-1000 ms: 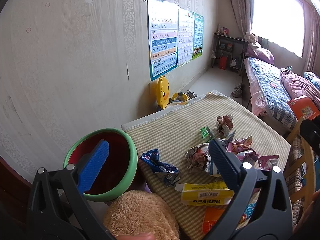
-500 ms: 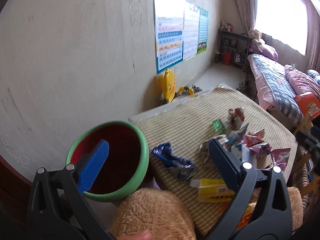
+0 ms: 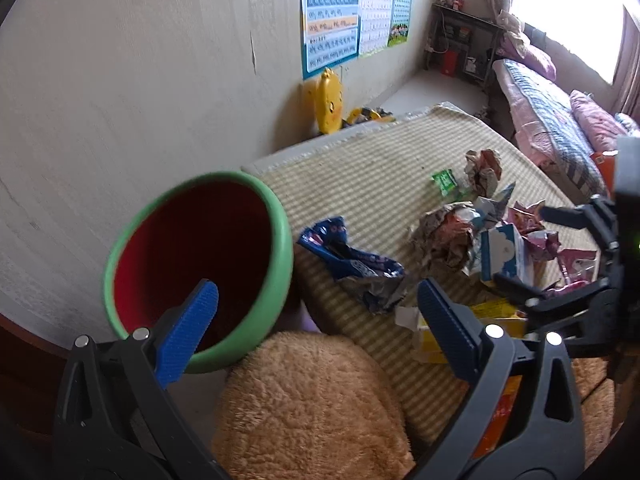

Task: Collect trash
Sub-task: 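Grasp the crumpled paper ball with the left gripper while the right gripper grasps the milk carton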

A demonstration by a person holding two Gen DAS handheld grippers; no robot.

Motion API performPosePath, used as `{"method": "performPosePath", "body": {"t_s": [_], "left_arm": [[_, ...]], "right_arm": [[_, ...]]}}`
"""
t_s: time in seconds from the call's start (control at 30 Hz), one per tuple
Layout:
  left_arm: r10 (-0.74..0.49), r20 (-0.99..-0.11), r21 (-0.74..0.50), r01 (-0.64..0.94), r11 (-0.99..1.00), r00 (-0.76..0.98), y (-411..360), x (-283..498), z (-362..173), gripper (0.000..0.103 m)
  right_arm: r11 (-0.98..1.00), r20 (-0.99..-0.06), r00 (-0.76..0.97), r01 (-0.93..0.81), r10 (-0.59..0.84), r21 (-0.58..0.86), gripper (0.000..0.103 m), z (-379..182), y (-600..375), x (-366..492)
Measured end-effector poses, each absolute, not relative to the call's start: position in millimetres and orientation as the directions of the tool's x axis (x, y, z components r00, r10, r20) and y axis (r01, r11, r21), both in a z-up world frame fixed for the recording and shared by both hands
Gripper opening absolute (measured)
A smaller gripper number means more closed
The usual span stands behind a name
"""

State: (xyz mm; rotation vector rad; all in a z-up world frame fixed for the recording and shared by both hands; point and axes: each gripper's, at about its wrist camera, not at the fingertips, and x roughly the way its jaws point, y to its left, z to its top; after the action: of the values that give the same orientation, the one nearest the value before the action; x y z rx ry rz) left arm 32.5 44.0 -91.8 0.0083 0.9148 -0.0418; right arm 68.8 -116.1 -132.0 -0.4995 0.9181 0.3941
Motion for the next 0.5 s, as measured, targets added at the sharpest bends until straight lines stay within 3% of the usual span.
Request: {"method": "performPosePath", "body": {"t_s": [0.07,0.3,0.5], "left_arm": [[-0.043,-0.802,-0.03,0.032,0.999,0.596,45.9,34.9,-94.4,0.096],[-0.122,-0.814,-0.095,0.077,0.993,0.568,37.1,41.4,-99.5,0.08],[-0.203,-0.814,-0.152,0.138,0.979,0.545,14.9,62.7,-104.3,0.076]], "right_arm": [[0.801,-0.841,0.531,-0.545,0.101,-0.248,0.065,-141.2,-109.5,72.9],[0.845,-0.798,0.568,-0.513,0.204,-0.149,0.063,-122.6,-120.0,60.0],[0.937,-0.665,0.699,-0.348,0.263,0.005,0.061,-76.3,-157.1,37.3]]}}
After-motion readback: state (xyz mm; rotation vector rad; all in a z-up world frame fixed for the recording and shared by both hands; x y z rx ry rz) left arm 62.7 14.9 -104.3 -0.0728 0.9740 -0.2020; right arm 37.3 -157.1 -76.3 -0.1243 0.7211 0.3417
